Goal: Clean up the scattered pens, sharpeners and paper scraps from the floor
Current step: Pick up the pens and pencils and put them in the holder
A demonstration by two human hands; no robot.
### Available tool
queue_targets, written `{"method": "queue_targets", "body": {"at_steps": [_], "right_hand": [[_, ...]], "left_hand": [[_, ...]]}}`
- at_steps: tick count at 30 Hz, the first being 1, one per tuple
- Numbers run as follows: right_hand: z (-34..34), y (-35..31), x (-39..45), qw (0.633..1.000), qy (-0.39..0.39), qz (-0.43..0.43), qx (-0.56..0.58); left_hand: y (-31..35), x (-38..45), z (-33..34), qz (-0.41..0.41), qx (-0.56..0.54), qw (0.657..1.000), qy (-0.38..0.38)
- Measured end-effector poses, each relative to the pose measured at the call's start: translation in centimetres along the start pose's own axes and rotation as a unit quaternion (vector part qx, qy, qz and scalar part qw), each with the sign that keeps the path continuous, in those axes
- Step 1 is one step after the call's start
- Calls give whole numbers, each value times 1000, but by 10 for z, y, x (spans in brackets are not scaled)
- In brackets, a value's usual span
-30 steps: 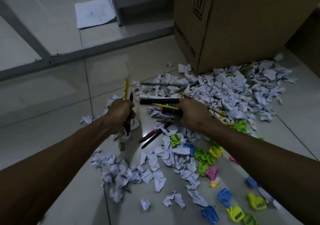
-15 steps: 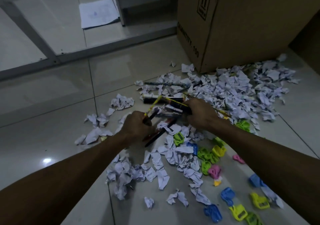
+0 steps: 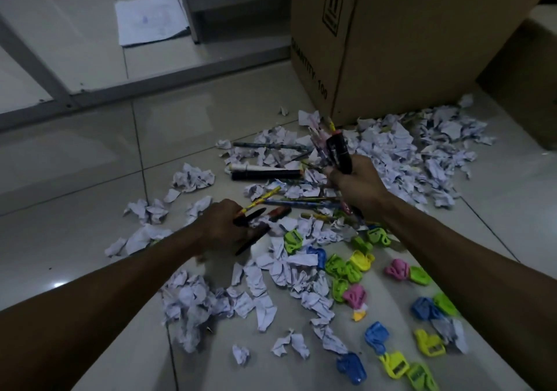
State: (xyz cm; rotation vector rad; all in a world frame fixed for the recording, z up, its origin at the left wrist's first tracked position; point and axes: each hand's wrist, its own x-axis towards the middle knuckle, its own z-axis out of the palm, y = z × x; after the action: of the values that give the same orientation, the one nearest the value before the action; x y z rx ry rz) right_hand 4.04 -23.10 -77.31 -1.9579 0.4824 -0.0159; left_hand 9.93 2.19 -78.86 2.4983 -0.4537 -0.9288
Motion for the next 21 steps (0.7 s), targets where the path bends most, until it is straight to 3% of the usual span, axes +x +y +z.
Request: {"method": "queue_targets", "body": {"at_steps": [3, 6, 14, 18, 21], "right_hand": [[1, -4, 0, 998, -49, 29, 37], [5, -5, 0, 994, -99, 42, 3], [21, 3, 5, 990, -98, 46, -96], [19, 1, 4, 972, -83, 9, -219], [15, 1, 1, 947, -76, -38, -310]], "left_hand": [[-4, -6, -16, -13, 5, 999, -38], [-6, -13, -29, -29, 14, 998, -51], [-8, -18, -41, -136, -183, 973, -32], [-13, -20, -46, -113, -139, 983, 43], [-13, -17, -46, -76, -165, 982, 57]]}}
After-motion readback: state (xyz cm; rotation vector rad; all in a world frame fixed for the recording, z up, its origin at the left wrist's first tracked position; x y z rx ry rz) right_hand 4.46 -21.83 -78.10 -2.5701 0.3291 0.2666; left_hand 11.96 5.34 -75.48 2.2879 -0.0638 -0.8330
